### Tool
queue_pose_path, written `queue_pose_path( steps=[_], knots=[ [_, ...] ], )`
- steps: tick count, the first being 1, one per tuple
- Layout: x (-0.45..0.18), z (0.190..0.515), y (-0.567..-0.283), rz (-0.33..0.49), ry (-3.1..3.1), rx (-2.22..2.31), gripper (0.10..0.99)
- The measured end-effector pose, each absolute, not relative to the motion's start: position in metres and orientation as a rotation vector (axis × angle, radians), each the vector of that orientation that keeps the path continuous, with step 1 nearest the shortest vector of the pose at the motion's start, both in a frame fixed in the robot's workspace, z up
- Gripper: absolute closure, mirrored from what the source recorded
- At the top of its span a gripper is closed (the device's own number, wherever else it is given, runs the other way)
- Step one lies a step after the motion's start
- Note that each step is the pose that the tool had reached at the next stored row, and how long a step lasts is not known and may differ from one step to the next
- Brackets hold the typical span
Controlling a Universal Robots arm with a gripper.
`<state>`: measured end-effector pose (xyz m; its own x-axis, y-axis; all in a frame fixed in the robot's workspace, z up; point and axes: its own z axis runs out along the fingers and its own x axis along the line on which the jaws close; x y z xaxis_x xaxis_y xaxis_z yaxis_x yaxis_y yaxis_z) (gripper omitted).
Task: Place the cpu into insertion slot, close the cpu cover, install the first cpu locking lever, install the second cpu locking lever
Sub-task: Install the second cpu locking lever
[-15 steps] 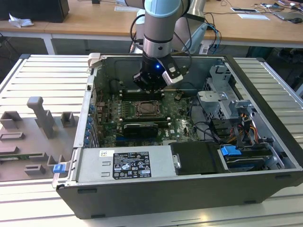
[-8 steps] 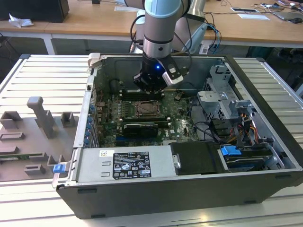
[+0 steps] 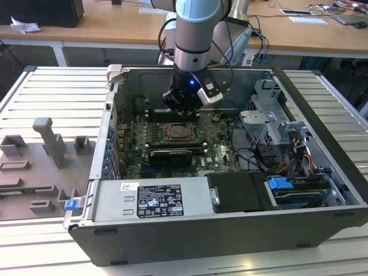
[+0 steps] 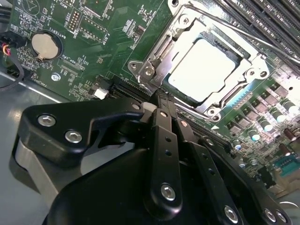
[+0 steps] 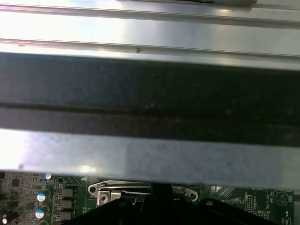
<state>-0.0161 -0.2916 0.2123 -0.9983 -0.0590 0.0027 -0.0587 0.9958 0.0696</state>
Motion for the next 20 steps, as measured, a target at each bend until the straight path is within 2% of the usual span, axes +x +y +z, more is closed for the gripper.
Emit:
queue_pose_path(
  steps=[12, 20],
  knots=[
    [-0.016, 0.214, -0.300, -0.109, -3.134, 0.092, 0.980],
    [-0.016, 0.247, -0.300, -0.109, -3.134, 0.092, 0.980]
  ],
)
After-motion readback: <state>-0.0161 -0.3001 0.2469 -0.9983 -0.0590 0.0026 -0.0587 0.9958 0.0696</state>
